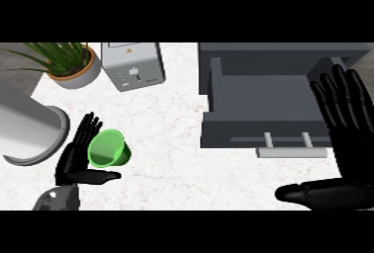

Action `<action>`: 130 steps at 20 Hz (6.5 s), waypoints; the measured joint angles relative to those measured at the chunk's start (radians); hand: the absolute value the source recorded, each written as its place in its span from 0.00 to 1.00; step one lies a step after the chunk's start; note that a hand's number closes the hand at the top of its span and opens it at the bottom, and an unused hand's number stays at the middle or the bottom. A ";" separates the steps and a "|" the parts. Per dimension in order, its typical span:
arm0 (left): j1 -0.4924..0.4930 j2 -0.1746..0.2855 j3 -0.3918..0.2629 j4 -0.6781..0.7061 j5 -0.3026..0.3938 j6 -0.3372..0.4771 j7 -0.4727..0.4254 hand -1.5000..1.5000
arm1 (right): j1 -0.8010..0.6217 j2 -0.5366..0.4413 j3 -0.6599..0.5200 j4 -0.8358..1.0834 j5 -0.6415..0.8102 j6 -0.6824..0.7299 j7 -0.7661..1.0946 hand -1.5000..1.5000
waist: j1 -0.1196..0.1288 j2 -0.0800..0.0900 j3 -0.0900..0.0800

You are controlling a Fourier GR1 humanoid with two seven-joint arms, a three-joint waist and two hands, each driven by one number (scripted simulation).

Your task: Pick up the cup, place it into the drawer and close the drawer

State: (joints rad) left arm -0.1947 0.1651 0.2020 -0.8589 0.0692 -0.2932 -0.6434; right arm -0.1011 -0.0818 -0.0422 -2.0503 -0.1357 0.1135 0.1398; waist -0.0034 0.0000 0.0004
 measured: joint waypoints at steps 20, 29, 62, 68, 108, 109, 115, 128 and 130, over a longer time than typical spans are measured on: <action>-0.145 0.027 0.007 0.361 -0.031 -0.017 -0.202 0.00 | 0.007 0.010 0.008 -0.029 -0.005 0.005 0.019 0.00 | -0.002 0.001 -0.001; -0.217 0.018 0.020 0.488 -0.012 -0.052 -0.224 0.00 | 0.016 0.013 0.021 -0.045 0.000 0.008 0.025 0.00 | -0.006 0.002 -0.001; -0.141 -0.057 0.052 0.205 0.121 0.021 -0.310 1.00 | 0.014 -0.004 -0.005 -0.070 -0.012 0.005 0.069 0.00 | 0.009 -0.003 0.000; -0.075 -0.084 -0.031 -0.096 0.136 0.019 -0.166 1.00 | 0.016 -0.001 -0.009 -0.054 -0.008 0.003 0.061 0.00 | 0.015 -0.005 0.001; -0.865 -0.164 -0.270 -0.091 0.163 0.575 0.461 1.00 | 0.001 -0.021 -0.051 -0.005 -0.032 0.036 0.027 0.00 | -0.015 0.003 0.000; -0.889 -0.165 -0.282 -0.064 0.177 0.592 0.461 1.00 | 0.010 -0.019 -0.047 0.000 -0.028 0.041 0.014 0.00 | -0.018 0.003 0.000; -0.969 -0.165 -0.374 0.091 0.278 0.666 0.396 1.00 | 0.014 -0.031 -0.068 0.010 -0.046 0.060 -0.005 0.00 | -0.030 0.005 0.000; -1.097 -0.165 -0.541 0.402 0.437 0.676 0.288 1.00 | -0.034 -0.021 -0.038 0.011 -0.042 0.050 0.020 0.00 | -0.067 0.015 0.001; -1.102 -0.165 -0.576 0.421 0.455 0.687 0.283 1.00 | -0.027 -0.021 -0.034 0.007 -0.042 0.055 0.018 0.00 | -0.075 0.017 0.001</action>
State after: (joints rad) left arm -1.2964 0.0001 -0.3742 -0.4381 0.5239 0.3940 -0.3607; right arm -0.1283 -0.1023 -0.0758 -2.0436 -0.1773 0.1681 0.1574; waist -0.0788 0.0165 0.0011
